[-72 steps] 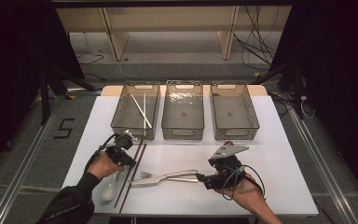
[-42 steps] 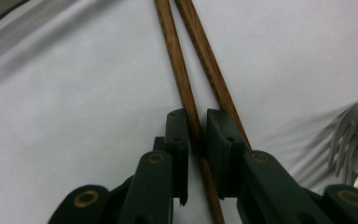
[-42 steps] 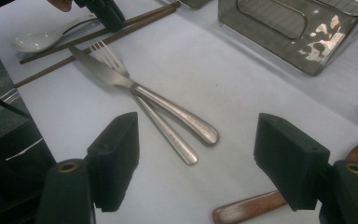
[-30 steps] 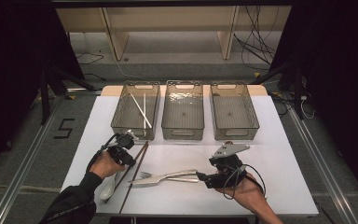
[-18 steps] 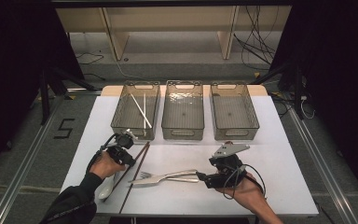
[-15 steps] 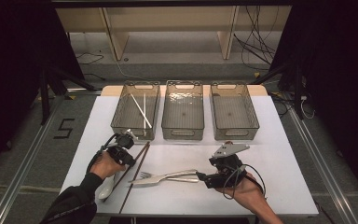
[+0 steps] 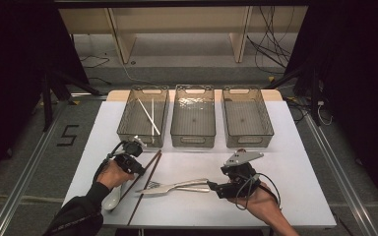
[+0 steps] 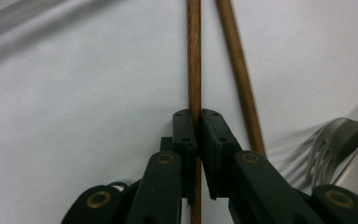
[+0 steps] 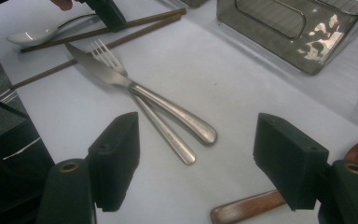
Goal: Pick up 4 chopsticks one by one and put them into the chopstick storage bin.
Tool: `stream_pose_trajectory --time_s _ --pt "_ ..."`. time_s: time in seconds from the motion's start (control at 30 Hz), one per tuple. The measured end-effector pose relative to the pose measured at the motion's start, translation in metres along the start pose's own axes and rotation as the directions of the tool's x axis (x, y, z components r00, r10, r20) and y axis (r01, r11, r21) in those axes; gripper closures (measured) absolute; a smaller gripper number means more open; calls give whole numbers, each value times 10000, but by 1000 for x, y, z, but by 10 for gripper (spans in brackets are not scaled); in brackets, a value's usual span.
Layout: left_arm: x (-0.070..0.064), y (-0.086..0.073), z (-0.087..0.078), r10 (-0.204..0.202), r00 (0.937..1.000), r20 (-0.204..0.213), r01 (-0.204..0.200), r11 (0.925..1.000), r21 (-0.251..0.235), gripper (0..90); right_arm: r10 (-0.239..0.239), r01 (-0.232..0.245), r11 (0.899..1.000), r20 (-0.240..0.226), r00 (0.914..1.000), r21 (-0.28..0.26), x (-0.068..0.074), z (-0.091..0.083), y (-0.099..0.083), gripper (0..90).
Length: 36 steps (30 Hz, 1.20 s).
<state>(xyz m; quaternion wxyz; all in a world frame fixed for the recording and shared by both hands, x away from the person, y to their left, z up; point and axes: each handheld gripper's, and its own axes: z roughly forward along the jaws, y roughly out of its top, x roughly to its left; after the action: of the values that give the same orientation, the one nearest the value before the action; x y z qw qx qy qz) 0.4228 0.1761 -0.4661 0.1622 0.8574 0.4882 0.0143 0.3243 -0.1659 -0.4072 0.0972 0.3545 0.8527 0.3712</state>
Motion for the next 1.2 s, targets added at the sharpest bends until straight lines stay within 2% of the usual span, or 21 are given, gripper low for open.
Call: stream_pose_trajectory --time_s 0.17,0.3,0.5,0.67,0.87,0.97,1.1,1.2 --pt "0 1 0 -69 9999 145 71 9999 -128 841 3 -3 10000 -1 10000 5 0 0 0 324" --pt "-2 1 -3 30 9999 170 -26 9997 -241 842 3 -3 10000 -10 10000 4 0 0 0 325" --pt "-6 3 -11 197 9996 198 -180 9964 -832 843 8 -8 10000 -20 10000 1 1 0 0 325" --pt "-8 4 -20 357 9991 244 -318 9891 -1437 842 6 -6 10000 -26 10000 -25 0 0 0 325" --pt "-13 6 -32 589 9981 202 -526 9709 -2336 842 -3 3 10000 -26 10000 -61 0 -1 0 324" --pt "-17 8 -41 725 9973 131 -660 9579 -2793 842 7 -7 10000 -30 10000 -80 0 -1 0 324" --pt "-20 11 -54 843 9964 46 -774 9343 -3481 842 18 -18 10000 -26 10000 -77 0 -1 0 324" --pt "-20 14 -63 795 9968 113 -686 9161 -3950 842 66 -66 10000 -18 10000 -74 0 -1 0 323"
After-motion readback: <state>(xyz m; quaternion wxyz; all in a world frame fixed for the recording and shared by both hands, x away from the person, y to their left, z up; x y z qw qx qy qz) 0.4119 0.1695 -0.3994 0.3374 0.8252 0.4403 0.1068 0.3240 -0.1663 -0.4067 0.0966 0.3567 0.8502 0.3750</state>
